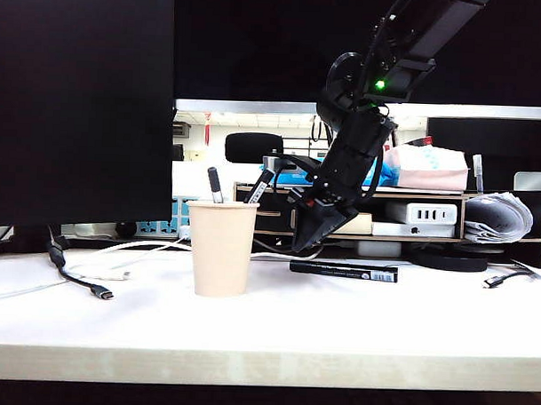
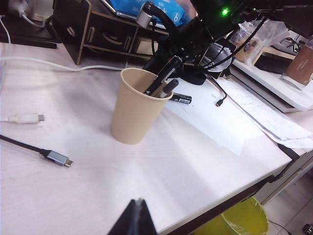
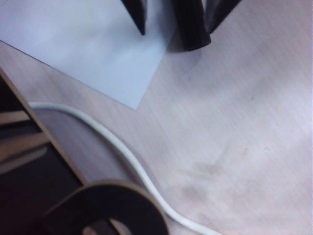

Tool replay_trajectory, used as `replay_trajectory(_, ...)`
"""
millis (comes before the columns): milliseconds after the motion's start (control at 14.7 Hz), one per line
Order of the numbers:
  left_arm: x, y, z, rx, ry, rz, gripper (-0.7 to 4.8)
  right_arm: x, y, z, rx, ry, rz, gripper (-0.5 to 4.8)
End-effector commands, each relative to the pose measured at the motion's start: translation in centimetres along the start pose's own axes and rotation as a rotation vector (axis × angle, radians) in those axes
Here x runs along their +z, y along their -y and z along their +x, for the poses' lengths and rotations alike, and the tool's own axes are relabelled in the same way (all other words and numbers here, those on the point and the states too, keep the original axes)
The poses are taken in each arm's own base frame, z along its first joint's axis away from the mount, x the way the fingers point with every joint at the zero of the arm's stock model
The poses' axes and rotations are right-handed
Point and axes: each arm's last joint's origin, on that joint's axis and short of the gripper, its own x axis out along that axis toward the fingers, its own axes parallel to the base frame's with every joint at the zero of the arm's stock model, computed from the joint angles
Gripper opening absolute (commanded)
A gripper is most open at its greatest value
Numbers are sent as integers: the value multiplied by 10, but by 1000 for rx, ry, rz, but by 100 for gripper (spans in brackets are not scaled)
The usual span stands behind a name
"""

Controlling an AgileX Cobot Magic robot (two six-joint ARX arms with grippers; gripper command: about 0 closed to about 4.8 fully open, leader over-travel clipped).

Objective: Pick up the marker and insert it into the paper cup.

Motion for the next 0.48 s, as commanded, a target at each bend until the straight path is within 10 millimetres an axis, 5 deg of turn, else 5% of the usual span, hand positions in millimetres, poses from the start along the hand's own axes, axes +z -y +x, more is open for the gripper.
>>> replay_trajectory(68, -1, -1, 0, 6, -11, 0, -5, 2, -1, -1, 4, 12, -7, 163)
replay_trajectory(205, -1, -1, 0, 6, -11, 0, -5, 1, -1, -1, 7, 5, -5, 182)
replay_trajectory(341, -1, -1, 0, 6, -11, 0, -5, 0, -2, -1, 14, -11, 0, 257)
replay_trajectory(477, -1, -1, 0, 6, -11, 0, -5, 0, -2, -1, 10, -13, 0, 257)
